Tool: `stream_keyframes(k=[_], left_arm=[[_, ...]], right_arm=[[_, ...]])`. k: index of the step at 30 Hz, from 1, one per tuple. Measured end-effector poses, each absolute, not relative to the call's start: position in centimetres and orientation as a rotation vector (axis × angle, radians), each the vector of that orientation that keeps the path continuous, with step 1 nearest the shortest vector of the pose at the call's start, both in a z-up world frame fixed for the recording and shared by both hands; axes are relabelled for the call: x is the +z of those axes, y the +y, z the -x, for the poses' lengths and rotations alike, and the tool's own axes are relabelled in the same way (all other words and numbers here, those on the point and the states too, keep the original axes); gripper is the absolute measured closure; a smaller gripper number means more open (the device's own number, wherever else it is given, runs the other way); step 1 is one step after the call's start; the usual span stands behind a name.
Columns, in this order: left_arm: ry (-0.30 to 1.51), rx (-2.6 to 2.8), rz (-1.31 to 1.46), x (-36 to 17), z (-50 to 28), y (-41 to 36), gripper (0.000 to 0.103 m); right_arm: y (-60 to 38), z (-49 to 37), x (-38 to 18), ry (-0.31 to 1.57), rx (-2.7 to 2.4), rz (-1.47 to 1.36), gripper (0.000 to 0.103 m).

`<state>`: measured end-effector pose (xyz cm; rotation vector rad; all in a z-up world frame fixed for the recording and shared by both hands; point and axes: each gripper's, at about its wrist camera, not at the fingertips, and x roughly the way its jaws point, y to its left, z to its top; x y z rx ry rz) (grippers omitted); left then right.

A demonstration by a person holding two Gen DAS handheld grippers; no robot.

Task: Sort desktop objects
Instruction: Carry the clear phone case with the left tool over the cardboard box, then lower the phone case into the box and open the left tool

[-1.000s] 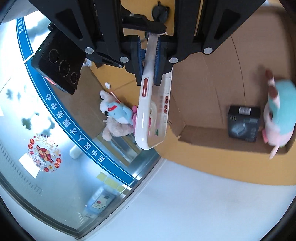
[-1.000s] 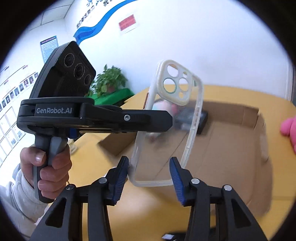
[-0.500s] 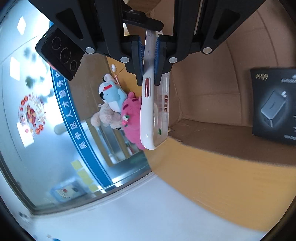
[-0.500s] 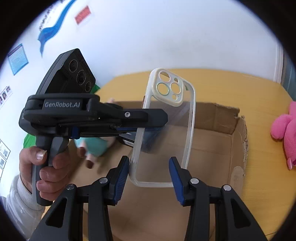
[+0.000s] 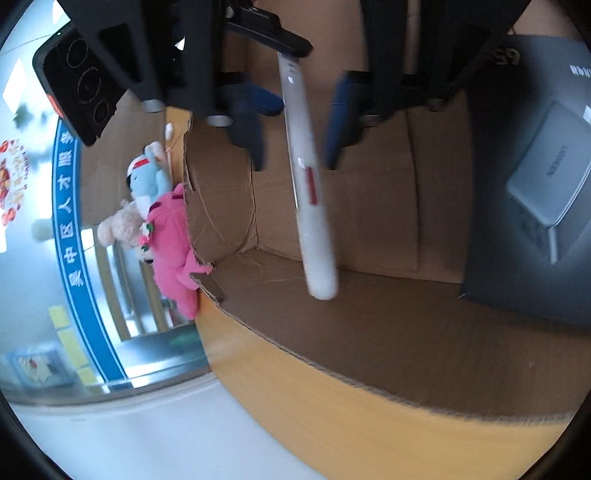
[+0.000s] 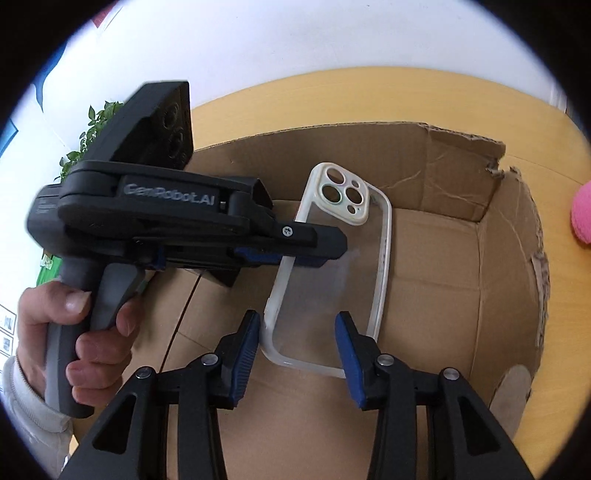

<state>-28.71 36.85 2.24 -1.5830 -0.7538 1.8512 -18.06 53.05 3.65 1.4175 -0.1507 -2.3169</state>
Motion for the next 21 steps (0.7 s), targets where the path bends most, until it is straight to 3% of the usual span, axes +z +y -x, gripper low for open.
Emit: stream_keyframes(k=[5, 13, 21], left_arm=[[-0.649, 1.975, 1.542, 5.2, 27.6, 36.3, 0.033], [-0.597, 2.177, 1.34, 11.7, 23.1, 30.9, 0.033], [-0.617, 2.345, 1.211, 14.9, 18.9, 25.4, 0.027]], right_arm=[[52.8, 17.8, 3.7, -0.138, -2.324, -1.418, 0.06], [52.5, 16.5, 4.1, -0.168, -2.311, -1.361, 0.061], [47.3, 20.7, 4.5, 0.232, -2.363, -1.332, 0.061]])
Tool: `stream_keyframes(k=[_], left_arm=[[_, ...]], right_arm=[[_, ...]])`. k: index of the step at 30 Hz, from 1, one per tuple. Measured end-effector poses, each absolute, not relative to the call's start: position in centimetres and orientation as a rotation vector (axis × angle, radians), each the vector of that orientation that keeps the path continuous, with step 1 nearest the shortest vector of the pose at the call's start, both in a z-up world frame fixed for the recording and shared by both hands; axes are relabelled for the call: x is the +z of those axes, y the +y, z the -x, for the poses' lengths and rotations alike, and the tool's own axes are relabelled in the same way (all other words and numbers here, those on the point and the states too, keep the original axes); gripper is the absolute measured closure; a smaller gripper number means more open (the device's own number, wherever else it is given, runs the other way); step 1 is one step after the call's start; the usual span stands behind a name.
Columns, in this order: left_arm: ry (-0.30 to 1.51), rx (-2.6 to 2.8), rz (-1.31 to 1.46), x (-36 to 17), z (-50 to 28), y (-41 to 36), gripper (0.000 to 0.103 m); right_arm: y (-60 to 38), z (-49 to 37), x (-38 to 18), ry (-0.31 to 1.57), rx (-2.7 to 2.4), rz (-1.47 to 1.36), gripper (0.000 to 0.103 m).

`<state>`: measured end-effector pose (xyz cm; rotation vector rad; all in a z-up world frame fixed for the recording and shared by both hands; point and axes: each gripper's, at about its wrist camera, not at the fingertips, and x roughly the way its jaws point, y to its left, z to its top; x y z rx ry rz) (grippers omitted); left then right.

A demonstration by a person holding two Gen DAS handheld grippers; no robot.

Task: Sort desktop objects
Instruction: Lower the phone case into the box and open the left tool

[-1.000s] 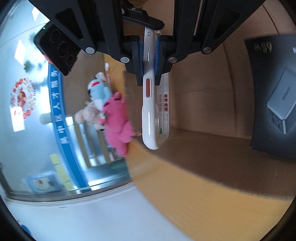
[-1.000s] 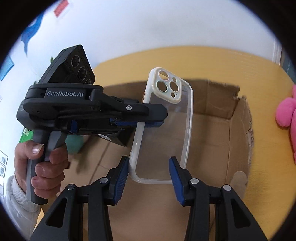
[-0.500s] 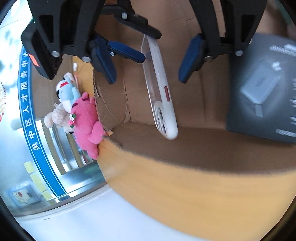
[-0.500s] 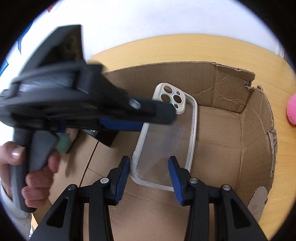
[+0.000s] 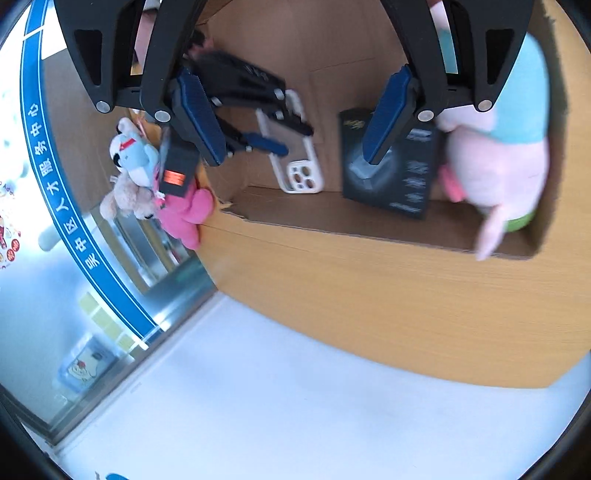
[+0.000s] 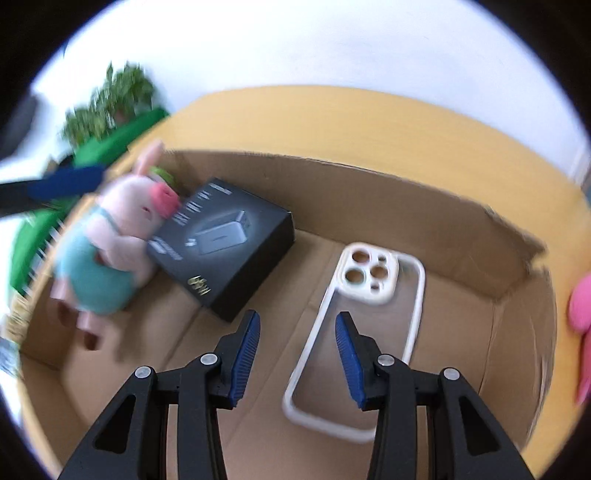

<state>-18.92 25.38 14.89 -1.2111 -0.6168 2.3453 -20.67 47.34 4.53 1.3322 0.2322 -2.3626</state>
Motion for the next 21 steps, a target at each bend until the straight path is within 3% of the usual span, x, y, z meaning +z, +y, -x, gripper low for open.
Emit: stream_keyframes(k=[3, 5, 14, 21], left_arm=[[-0.625, 2.363, 1.226, 14.3, 18.2, 23.6, 0.027], [-0.638, 2.367, 1.232, 13.9, 18.0, 23.0, 0.027], [-0.641, 2.357, 1.241, 12.5, 17.5, 22.3, 0.027], [-0.564, 2.408, 1.209, 13.4, 16.3, 22.4, 0.027]], right_arm=[[46.3, 22.0, 2.7, 0.417, -2.417, -1.37, 0.061], [46.8, 22.5, 1.8, 0.441, -2.446, -1.405, 0.059], [51.8, 22.9, 2.0, 0.229, -2.616, -1.465, 0.059], [54.3, 22.5, 2.1, 0.227, -2.64, -1.506, 0.059]])
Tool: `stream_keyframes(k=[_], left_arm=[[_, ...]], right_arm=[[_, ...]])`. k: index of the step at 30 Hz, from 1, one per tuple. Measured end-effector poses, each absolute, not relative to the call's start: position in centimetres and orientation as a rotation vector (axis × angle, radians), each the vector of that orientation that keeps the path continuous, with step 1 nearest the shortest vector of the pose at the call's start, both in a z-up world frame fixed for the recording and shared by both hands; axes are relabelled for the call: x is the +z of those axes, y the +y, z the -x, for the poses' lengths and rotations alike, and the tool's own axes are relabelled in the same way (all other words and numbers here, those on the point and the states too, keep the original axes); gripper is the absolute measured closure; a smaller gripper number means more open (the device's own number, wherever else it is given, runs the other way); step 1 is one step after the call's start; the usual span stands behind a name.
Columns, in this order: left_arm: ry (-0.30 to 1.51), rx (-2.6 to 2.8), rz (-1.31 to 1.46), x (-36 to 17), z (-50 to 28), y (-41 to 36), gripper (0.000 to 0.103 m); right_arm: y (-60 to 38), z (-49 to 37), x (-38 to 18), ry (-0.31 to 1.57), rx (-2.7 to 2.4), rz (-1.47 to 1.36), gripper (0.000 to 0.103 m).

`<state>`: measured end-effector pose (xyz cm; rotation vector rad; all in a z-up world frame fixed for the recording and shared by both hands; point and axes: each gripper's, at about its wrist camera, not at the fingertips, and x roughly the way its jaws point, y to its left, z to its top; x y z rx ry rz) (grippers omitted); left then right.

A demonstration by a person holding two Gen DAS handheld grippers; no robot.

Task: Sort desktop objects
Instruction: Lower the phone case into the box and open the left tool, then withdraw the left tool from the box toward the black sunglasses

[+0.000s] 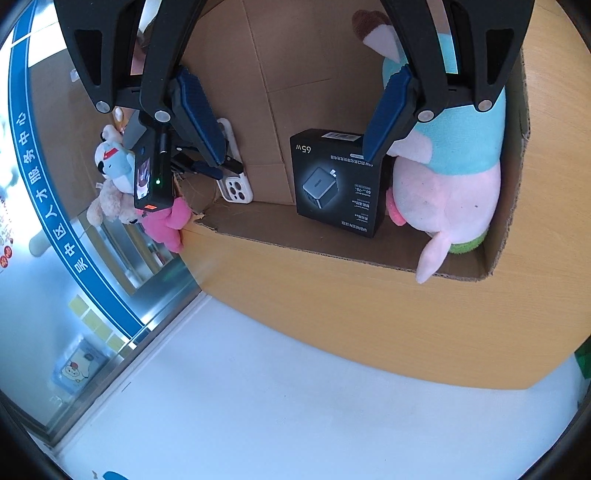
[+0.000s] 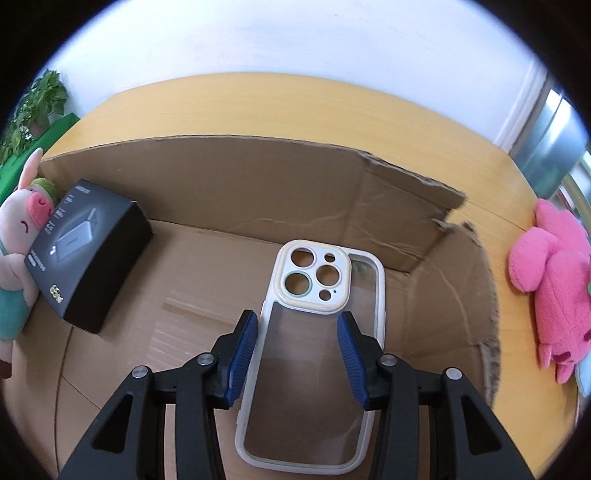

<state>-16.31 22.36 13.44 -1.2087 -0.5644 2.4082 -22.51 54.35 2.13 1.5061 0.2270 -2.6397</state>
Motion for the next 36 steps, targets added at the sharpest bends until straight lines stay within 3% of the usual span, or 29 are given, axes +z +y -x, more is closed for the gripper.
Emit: stream_keyframes(k=[8, 11, 13, 16, 26, 32, 36], left_arm=[[-0.411, 2.552, 1.146, 15.9, 13.3, 22.5, 0.026], [-0.344, 2.622, 1.096, 17.3, 11.5, 22.6, 0.02], [-0.295, 2.667, 1.054, 18.0, 10.0, 22.7, 0.012], [-0.245, 2.724, 1.0, 18.9, 8.4, 22.6, 0.0], [-0.297, 2.75, 1.025, 17.5, 5.2, 20.2, 0.001], [-0.323, 2.74, 1.079, 15.1, 4.2, 18.3, 0.001], [-0.336, 2.715, 1.115, 13.7, 4.1, 17.6, 0.001]], right_arm=[[56.0, 21.1, 4.3, 0.16, -2.656, -1.464, 0.058], [54.2, 19.2, 6.9, 0.207, -2.699, -1.329, 0.039], [53.7, 17.3, 9.0, 0.219, -2.726, -1.237, 0.021], [52.9, 14.2, 11.6, 0.213, -2.732, -1.115, 0.021], [49.4, 10.2, 11.1, 0.244, -2.614, -1.136, 0.021], [42.6, 13.7, 7.7, 0.371, -2.44, -1.191, 0.021], [39.8, 17.3, 5.0, 0.355, -2.411, -1.246, 0.021]])
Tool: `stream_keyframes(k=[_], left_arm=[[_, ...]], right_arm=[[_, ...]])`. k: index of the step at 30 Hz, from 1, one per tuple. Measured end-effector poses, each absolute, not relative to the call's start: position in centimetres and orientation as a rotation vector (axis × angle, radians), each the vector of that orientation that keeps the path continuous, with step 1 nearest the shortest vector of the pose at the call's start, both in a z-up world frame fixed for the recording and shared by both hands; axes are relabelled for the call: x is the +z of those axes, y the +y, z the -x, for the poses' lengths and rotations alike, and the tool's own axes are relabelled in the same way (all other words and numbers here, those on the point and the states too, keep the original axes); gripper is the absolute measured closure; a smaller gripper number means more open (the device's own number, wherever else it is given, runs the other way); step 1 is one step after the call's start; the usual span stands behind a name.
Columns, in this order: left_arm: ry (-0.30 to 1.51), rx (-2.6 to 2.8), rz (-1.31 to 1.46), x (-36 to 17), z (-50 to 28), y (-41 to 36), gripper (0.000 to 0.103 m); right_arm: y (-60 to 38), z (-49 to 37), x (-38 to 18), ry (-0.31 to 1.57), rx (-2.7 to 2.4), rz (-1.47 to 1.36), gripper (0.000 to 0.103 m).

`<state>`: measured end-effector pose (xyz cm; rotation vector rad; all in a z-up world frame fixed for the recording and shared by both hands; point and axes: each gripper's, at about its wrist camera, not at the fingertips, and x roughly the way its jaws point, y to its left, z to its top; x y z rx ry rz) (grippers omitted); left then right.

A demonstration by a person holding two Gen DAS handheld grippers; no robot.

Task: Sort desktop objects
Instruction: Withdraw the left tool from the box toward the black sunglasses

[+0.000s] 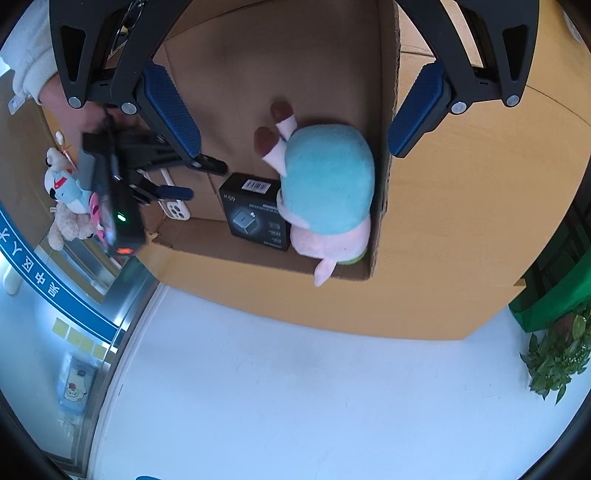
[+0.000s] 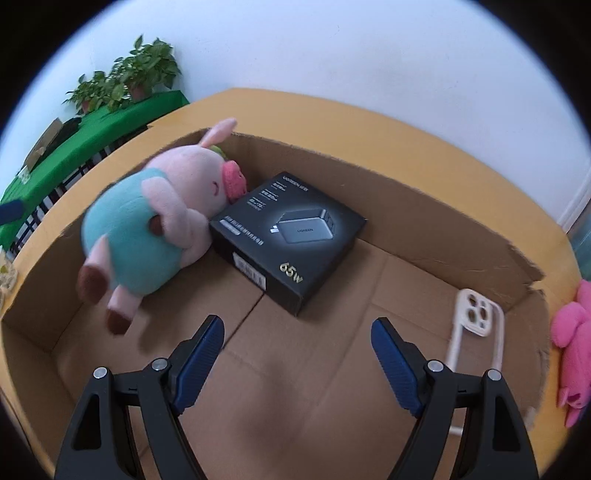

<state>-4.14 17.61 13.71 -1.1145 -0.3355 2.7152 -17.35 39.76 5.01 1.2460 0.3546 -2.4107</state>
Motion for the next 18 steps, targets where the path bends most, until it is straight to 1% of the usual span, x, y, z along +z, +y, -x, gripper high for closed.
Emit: stream_keyframes(k=[2, 5, 7, 8, 12, 15, 18], left_arm=[[-0.32, 2.696, 1.132, 12.9, 4.3, 17.5, 0.001], [-0.305, 2.682, 1.159, 12.1, 5.0, 17.3, 0.001], [-0.309, 2.67, 1.166, 11.8, 5.1, 17.2, 0.001], [-0.309, 2.669, 1.168, 11.7, 5.1, 17.1, 0.001], [-0.332, 2.669, 1.171, 11.4, 5.2, 16.7, 0.001], [-0.341, 2.675, 1.172, 11.5, 5.1, 16.6, 0.001], [-0.321, 2.696, 1.157, 12.1, 4.5, 16.8, 0.001]], right_arm=[[39.2, 18.8, 3.8, 0.307, -2.4, -1.28, 0.023], [39.0, 19.8, 3.0, 0.327, -2.485, -1.267, 0.023], [39.8, 20.1, 2.9, 0.254, -2.53, -1.258, 0.023], [40.1, 20.2, 2.9, 0.248, -2.538, -1.258, 0.023], [41.1, 20.6, 2.5, 0.286, -2.585, -1.288, 0.023], [42.0, 20.5, 2.7, 0.185, -2.574, -1.298, 0.023], [42.0, 19.2, 4.1, 0.173, -2.558, -1.255, 0.023]])
